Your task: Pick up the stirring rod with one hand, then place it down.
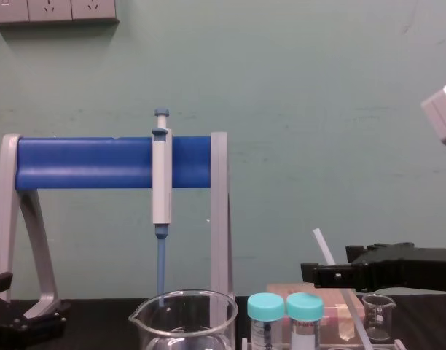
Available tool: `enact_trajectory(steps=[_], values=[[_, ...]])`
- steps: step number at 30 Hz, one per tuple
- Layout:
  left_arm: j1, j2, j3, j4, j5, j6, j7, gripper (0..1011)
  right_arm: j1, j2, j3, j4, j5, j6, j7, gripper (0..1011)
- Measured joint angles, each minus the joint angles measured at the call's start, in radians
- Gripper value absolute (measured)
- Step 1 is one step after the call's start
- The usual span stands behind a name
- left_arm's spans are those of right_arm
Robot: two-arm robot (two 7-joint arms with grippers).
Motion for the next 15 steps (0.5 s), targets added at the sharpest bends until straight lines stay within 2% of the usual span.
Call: enact_trajectory(steps=[11,15], values=[[0.0,0.0,0.0,0.0,0.0,0.0,0.0,1000,0.0,0.001,0.0,0.0,0.002,-0.001,0.0,994],[0.0,0.0,0.0,0.0,0.0,0.0,0.0,1000,-0.001,0.001,0.001,-0.001,0.003,-0.001,0.0,908]])
